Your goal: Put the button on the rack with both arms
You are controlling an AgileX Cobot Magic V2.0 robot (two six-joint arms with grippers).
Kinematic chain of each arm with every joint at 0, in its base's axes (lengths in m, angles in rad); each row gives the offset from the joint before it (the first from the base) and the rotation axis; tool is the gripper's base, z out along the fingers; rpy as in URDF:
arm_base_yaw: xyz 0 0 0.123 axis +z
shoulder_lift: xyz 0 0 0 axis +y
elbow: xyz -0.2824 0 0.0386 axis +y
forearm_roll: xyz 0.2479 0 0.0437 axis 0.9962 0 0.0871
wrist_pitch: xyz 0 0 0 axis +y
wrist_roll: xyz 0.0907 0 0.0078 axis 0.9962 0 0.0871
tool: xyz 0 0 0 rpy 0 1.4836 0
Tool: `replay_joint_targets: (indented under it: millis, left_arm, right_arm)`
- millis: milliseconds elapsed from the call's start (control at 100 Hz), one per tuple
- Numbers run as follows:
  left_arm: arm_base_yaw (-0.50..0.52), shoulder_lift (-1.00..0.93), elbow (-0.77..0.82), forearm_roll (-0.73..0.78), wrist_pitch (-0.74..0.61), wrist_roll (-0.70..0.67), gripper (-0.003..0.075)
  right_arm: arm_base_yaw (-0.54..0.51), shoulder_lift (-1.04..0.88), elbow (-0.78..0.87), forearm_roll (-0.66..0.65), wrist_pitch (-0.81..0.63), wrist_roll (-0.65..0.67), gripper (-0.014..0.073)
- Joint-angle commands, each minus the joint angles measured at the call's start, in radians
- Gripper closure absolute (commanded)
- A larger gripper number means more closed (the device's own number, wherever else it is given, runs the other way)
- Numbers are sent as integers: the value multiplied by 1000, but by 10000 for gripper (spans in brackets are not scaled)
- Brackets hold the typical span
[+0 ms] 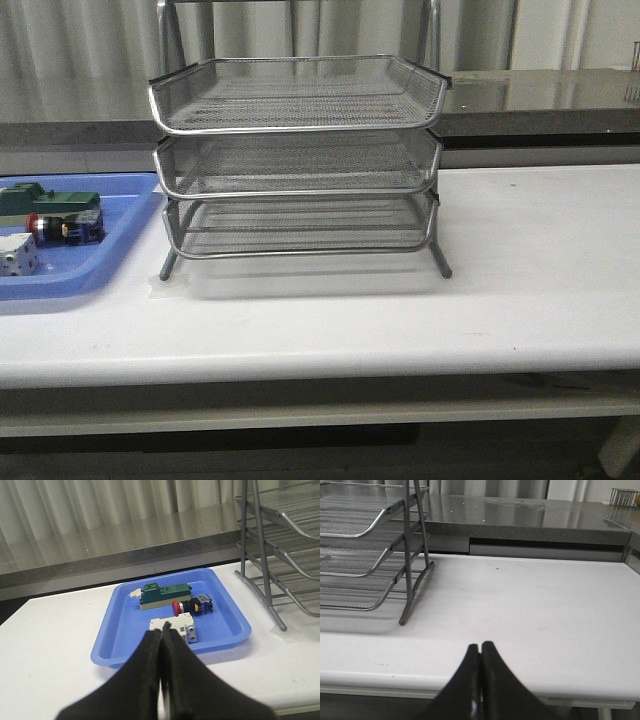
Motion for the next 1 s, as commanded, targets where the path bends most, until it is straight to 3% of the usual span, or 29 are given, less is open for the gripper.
replay_joint_targets:
  millis: [0, 480, 990]
  left_arm:
    - [-6, -31, 54, 0, -78, 0, 741]
    - [-6, -31, 54, 0, -78, 0, 741]
    - [-6, -31, 54, 0, -78, 0, 741]
  right_arm:
    - [-6, -21, -20, -9, -79, -4, 654]
    - [-6, -21, -20, -9, -80, -6, 654]
    - [-6, -14, -41, -1, -225, -6, 654]
